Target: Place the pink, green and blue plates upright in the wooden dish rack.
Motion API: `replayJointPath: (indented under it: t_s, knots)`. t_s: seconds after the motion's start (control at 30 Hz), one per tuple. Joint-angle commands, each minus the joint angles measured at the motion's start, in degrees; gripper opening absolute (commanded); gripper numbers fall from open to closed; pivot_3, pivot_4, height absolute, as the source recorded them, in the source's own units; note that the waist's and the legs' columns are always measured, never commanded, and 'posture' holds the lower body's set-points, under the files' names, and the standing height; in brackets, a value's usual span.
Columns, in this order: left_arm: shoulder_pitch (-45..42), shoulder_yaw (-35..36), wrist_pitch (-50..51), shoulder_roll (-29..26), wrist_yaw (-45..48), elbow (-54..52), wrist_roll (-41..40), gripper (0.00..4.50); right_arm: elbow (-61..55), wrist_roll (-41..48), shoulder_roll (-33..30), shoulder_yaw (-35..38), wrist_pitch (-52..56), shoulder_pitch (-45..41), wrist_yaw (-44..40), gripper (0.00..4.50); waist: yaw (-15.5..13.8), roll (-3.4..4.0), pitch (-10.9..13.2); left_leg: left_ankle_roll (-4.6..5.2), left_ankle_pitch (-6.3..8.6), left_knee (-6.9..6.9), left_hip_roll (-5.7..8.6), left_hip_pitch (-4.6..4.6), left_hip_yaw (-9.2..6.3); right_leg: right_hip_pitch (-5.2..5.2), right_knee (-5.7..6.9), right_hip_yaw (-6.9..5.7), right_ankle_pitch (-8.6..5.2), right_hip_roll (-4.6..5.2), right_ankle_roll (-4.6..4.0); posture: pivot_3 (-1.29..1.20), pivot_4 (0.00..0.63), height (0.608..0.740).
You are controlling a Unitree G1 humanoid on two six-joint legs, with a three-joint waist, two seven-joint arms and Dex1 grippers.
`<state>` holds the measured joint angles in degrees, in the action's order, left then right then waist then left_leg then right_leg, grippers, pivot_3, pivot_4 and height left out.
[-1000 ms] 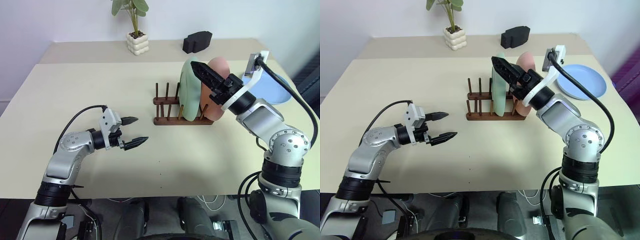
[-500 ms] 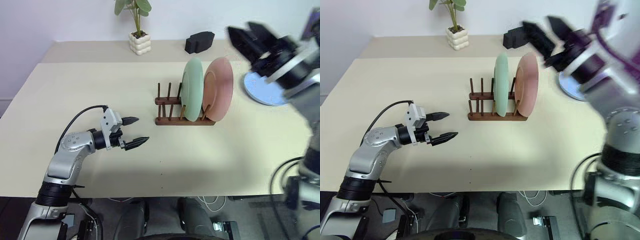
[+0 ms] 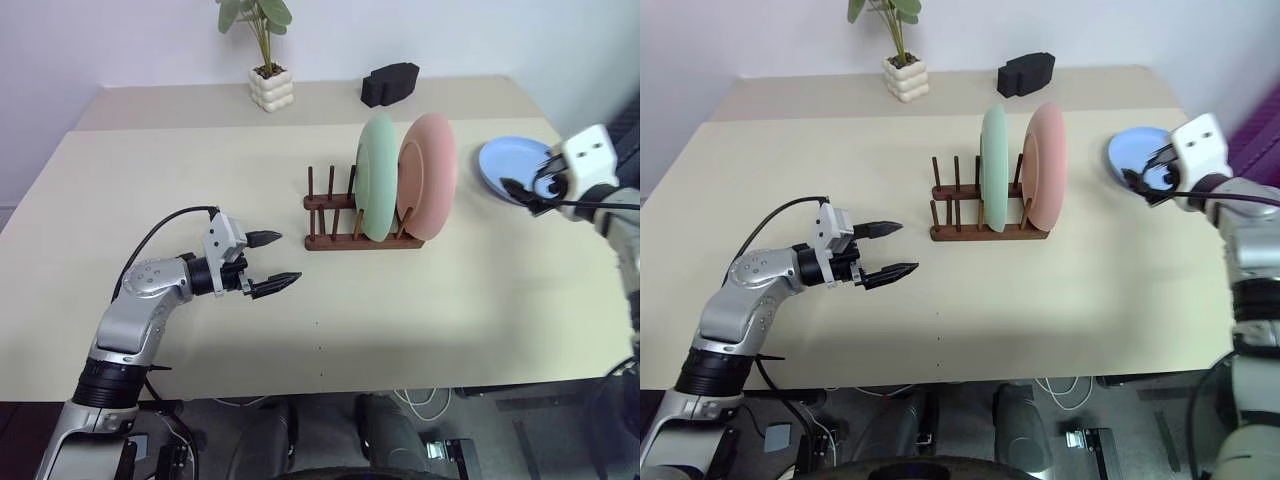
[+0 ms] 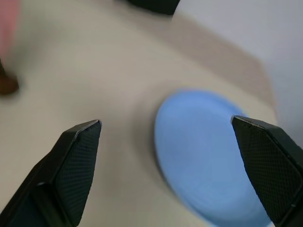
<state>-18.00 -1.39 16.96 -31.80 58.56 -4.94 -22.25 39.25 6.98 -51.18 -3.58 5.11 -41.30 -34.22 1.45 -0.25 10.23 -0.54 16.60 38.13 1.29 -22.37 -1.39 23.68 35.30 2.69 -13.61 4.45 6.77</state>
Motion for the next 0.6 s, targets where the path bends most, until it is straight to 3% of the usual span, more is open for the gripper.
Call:
replayJointPath:
  t_s: [0.03, 0.17, 0.33, 0.43, 0.6]
  knots:
    - [-0.7, 0.6, -0.6, -0.1, 0.2, -1.0, -0.8, 4.5, 13.3, -9.1, 1.8, -3.6, -8.7, -6.6, 3.3, 4.47, -0.1, -0.01, 0.0, -0.01, 0.0, -0.01, 0.0, -0.02, -0.01, 0.01, -0.02, 0.0, 0.0, 0.0, 0.0, 0.0, 0.15, 0.74]
    - [0.0, 1.0, -0.5, -0.3, -0.2, -1.8, -0.8, 4.5, 26.1, -13.9, 4.3, -5.2, -11.7, -12.4, 7.5, 4.47, -0.3, 0.0, 0.0, -0.01, -0.01, -0.06, 0.01, -0.06, -0.03, 0.06, -0.05, -0.01, 0.01, 0.04, 0.01, 0.0, 0.15, 0.74]
    - [1.2, 1.6, -0.1, -0.7, -0.7, -3.1, -1.2, 4.5, 33.3, -17.6, 5.3, -5.5, -11.3, -14.8, 11.3, 4.47, -0.3, 0.0, 0.0, -0.02, -0.01, -0.09, 0.05, -0.09, -0.07, 0.04, -0.11, -0.04, 0.0, 0.08, 0.01, 0.0, 0.15, 0.74]
    - [1.7, 1.8, 0.2, -1.1, -0.9, -3.9, -1.5, 4.5, 34.9, -18.4, 5.5, -4.9, -10.5, -15.0, 12.4, 3.56, -0.2, 0.0, 0.0, -0.03, -0.01, -0.09, 0.05, -0.07, -0.06, 0.04, -0.1, -0.03, 0.01, 0.09, 0.01, 0.0, 0.15, 0.74]
    - [1.9, 1.7, 0.6, -1.4, -0.6, -4.8, -2.5, 4.5, 35.5, -19.1, 5.7, -4.2, -11.0, -14.8, 13.3, 1.15, -0.2, 0.0, 0.0, -0.08, -0.04, -0.08, 0.07, -0.03, -0.08, 0.01, -0.02, -0.03, 0.01, 0.08, 0.0, 0.0, 0.15, 0.74]
